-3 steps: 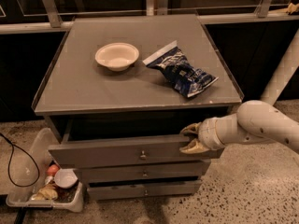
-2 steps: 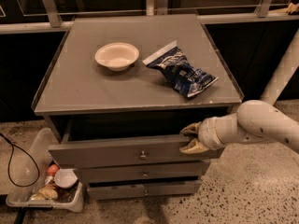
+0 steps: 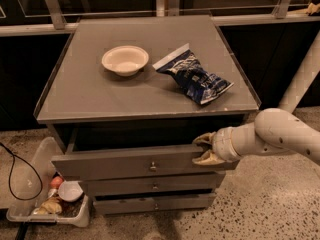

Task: Open top drawer

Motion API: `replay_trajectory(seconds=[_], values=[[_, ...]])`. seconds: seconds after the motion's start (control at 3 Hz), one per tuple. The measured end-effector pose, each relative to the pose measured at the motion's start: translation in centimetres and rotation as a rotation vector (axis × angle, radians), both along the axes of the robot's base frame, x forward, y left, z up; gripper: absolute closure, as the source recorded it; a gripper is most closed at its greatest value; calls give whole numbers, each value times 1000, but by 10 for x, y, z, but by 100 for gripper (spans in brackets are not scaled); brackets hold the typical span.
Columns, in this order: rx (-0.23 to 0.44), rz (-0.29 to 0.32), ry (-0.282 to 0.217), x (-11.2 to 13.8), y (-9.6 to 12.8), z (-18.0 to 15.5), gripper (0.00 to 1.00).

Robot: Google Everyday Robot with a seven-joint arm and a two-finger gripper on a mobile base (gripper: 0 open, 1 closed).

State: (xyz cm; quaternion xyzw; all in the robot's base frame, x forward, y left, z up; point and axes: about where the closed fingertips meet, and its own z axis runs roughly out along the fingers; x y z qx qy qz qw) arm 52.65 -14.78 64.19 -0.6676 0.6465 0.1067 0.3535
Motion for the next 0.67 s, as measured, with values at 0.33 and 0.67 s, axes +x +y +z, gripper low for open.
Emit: replay_trajectory(seconds=[0.33,0.67], values=[[20,19,-4,-18,-4,-6,41],[20,19,-4,-17,-3,-3,64]])
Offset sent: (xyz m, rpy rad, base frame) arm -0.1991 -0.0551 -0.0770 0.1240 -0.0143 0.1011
